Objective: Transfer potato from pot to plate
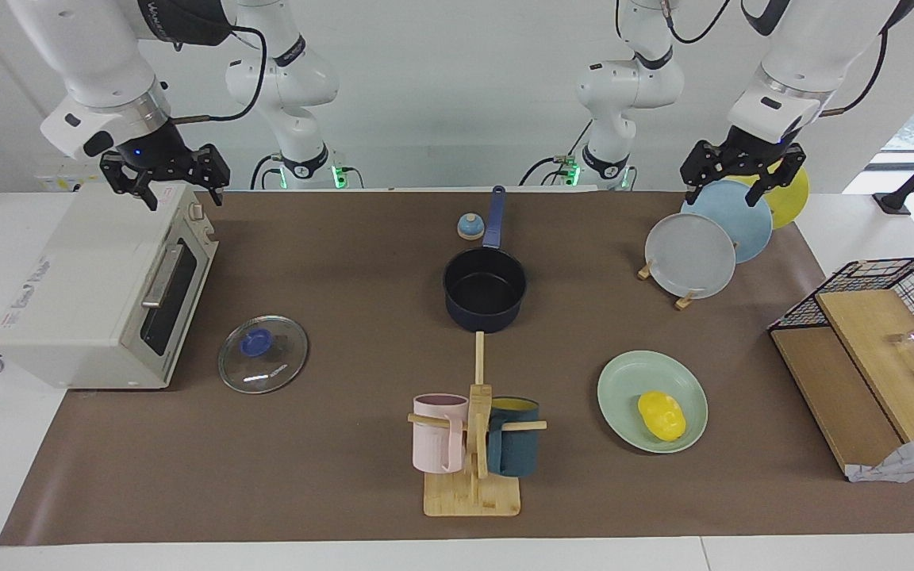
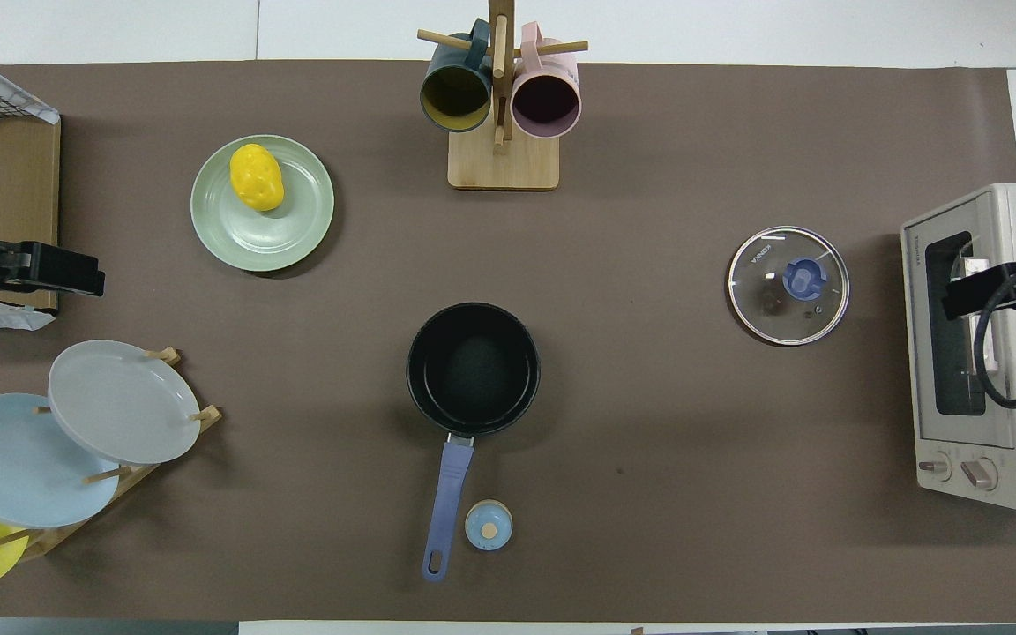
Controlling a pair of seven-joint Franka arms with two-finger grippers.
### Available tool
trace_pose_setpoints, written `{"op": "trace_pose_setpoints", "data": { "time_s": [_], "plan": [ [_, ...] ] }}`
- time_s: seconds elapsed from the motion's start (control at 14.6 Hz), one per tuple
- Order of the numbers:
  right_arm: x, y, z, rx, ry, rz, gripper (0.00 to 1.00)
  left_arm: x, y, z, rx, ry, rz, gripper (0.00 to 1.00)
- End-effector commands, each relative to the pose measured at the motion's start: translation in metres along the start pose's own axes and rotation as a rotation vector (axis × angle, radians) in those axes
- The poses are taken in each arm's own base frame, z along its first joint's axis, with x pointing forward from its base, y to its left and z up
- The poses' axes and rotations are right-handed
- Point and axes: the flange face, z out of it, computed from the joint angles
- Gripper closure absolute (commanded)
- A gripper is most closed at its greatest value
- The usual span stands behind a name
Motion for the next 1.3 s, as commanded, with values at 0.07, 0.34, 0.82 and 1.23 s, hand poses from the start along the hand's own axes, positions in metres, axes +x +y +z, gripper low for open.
{"op": "trace_pose_setpoints", "data": {
  "time_s": [0.07, 0.34, 0.82, 1.23],
  "plan": [
    [-0.0017, -0.0019, -0.0026, 0.014, 0.021, 0.014, 0.00, 0.0082, -0.0025, 0.0173, -0.013, 0.022, -0.009, 0.00],
    [-0.0017, -0.0019, -0.0026, 0.014, 0.021, 0.014, 0.00, 0.0077, -0.0033, 0.0198, -0.013, 0.015, -0.010, 0.00],
    [-0.0017, -0.0019, -0.0019, 0.014, 0.019, 0.014, 0.00, 0.0044, -0.0085, 0.0181, -0.017, -0.002, -0.021, 0.00],
    [-0.0017, -0.0019, -0.0026, 0.014, 0.021, 0.014, 0.00, 0.0058, -0.0104, 0.0188, -0.031, 0.004, -0.063, 0.00]
  ]
}}
